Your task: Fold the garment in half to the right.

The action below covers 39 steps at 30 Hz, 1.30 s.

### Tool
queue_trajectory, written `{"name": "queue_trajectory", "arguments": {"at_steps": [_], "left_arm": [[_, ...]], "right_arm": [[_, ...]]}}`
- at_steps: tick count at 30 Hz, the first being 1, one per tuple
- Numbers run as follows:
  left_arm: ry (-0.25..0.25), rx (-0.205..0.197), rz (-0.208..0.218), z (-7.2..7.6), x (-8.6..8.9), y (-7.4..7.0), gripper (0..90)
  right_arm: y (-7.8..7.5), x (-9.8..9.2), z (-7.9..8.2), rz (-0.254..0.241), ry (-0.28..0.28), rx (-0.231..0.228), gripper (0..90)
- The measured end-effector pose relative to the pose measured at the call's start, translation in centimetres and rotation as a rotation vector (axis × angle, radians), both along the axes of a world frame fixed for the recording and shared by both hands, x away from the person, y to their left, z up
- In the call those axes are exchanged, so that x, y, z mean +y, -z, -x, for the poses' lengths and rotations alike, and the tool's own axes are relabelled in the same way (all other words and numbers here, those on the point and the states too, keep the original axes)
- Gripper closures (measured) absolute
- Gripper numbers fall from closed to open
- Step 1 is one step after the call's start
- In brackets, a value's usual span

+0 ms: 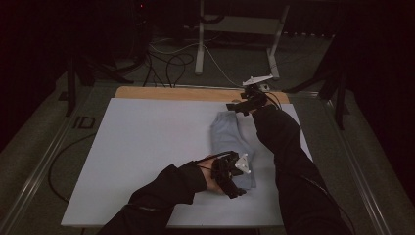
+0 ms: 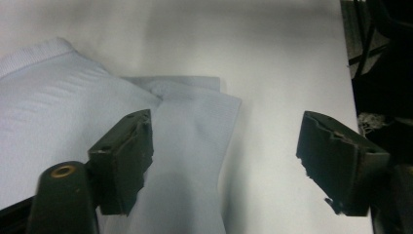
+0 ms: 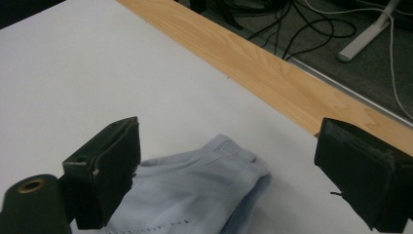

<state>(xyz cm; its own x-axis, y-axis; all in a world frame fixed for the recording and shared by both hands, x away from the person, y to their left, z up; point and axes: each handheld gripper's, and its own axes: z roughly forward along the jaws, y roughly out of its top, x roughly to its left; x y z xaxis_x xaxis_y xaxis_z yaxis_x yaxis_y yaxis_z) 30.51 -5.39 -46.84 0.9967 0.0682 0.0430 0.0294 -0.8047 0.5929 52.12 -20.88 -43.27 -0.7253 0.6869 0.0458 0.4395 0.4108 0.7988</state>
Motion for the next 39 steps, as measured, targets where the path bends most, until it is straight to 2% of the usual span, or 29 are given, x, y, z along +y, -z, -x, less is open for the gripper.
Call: {"name": "queue_trajectory", "arguments": {"at_steps": [1, 2, 3, 8, 9, 16, 20, 25, 27, 28, 30, 32, 33, 34, 37, 38, 39], "left_arm": [[0.025, 0.014, -0.009, 0.0, 0.5, -0.1, 14.4], [0.025, 0.014, -0.009, 0.0, 0.5, -0.1, 14.2], [0.032, 0.033, -0.002, -0.1, 0.8, -0.1, 12.7], [0.036, 0.030, -0.010, 0.1, 1.4, -0.4, 2.6], [0.031, 0.032, 0.000, 0.1, 1.8, -0.5, 0.6], [0.002, 0.010, 0.015, 0.2, 3.5, -1.1, 0.4], [-0.033, 0.014, 0.030, 0.3, 5.0, -1.2, 0.3], [-0.076, 0.013, 0.039, 0.7, 7.5, -1.3, 0.4], [-0.088, 0.016, 0.043, 0.7, 8.1, -1.2, 0.4], [-0.116, 0.009, 0.045, 0.7, 9.1, -1.2, 0.4], [-0.127, 0.012, 0.050, 0.7, 9.6, -1.2, 0.4], [-0.157, 0.000, 0.063, 1.0, 10.9, -1.1, 0.4], [-0.157, 0.000, 0.063, 1.0, 10.9, -1.1, 0.4], [-0.164, -0.001, 0.065, 1.1, 11.4, -1.1, 0.4], [-0.187, -0.003, 0.073, 1.2, 12.3, -0.9, 0.4], [-0.203, -0.009, 0.088, 1.5, 13.5, -0.5, 0.4], [-0.202, -0.008, 0.088, 1.5, 13.9, -0.4, 0.4]], "right_arm": [[0.0, 0.0, 0.2, -0.003, 0.000, 0.000, 9.5], [0.0, 0.0, 0.2, -0.003, 0.000, 0.000, 9.5], [0.1, 0.0, 0.4, -0.003, -0.003, -0.001, 9.5], [0.2, 0.1, 0.7, 0.005, -0.011, -0.004, 9.5], [0.4, 0.2, 1.1, 0.008, -0.022, -0.006, 9.6], [1.0, 0.1, 1.8, 0.027, -0.050, -0.005, 9.7], [1.3, -0.1, 2.3, 0.027, -0.063, -0.006, 9.7], [2.0, -0.4, 2.7, 0.026, -0.075, 0.017, 9.5], [2.4, -0.4, 2.7, 0.040, -0.070, 0.033, 9.5], [2.6, -0.4, 2.7, 0.042, -0.071, 0.038, 9.5], [2.8, -0.4, 2.7, 0.039, -0.067, 0.046, 9.5], [3.5, -0.2, 2.7, 0.045, -0.054, 0.059, 9.4], [3.5, -0.2, 2.7, 0.045, -0.054, 0.059, 9.4], [3.9, 0.0, 2.7, 0.065, -0.033, 0.054, 9.4], [4.2, 0.1, 2.5, 0.061, -0.026, 0.063, 9.4], [5.1, 0.2, 2.1, 0.059, -0.011, 0.096, 9.4], [5.3, 0.2, 2.0, 0.052, -0.010, 0.109, 9.4]]}}
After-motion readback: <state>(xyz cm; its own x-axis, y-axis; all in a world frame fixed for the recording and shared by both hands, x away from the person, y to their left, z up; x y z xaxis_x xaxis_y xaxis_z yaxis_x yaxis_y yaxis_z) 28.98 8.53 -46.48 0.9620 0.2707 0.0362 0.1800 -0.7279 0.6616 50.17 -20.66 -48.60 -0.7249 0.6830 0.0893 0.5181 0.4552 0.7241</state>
